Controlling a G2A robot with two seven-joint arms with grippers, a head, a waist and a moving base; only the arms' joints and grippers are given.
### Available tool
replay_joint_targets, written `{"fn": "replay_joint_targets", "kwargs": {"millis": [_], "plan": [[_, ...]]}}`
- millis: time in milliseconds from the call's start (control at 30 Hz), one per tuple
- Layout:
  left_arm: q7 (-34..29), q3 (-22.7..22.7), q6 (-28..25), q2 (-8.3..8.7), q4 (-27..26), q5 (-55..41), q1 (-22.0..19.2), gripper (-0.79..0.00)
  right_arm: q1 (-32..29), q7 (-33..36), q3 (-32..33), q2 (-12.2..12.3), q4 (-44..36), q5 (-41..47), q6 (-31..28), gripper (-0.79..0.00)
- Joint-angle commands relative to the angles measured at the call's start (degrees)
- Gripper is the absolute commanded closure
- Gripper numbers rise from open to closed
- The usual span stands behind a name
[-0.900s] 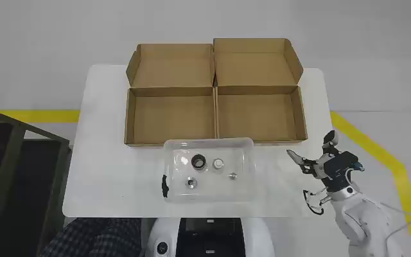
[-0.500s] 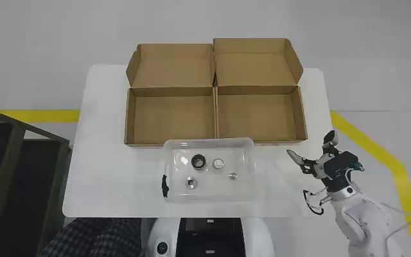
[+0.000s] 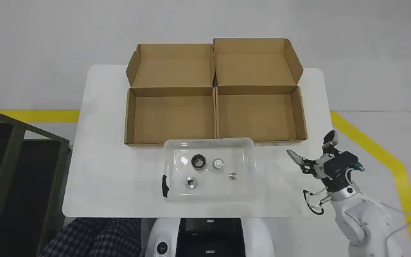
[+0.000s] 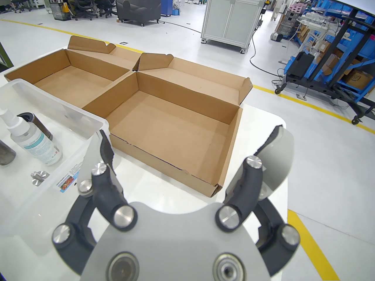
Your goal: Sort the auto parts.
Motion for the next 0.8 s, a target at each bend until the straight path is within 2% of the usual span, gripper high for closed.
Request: {"fn": "replay_joint_targets", "kwargs": {"millis": [0, 200, 433, 567, 767], "plan": [[0.0, 0.0, 0.0, 0.0, 0.0, 0.0, 0.0, -0.784, 0.0, 0.0, 0.0, 0.0, 0.0, 0.0, 0.0, -0.785], [0.0, 0.0, 0.0, 0.0, 0.0, 0.0, 0.0, -0.785, 0.11, 0.52, -0.2, 0.01, -0.03, -0.23, -0.07, -0.785], [0.0, 0.0, 0.0, 0.0, 0.0, 0.0, 0.0, -0.785, 3.28, 3.13, -1.74, 0.39, 0.82, -0.85, -4.14, -0.785], [0.0, 0.0, 0.0, 0.0, 0.0, 0.0, 0.0, -0.785, 4.88, 4.77, -3.3, 0.57, 1.0, -0.62, -6.95, -0.785], [0.0, 0.0, 0.0, 0.0, 0.0, 0.0, 0.0, -0.785, 7.29, 7.56, -6.49, 1.08, 0.19, -1.66, -14.65, -0.785]]}}
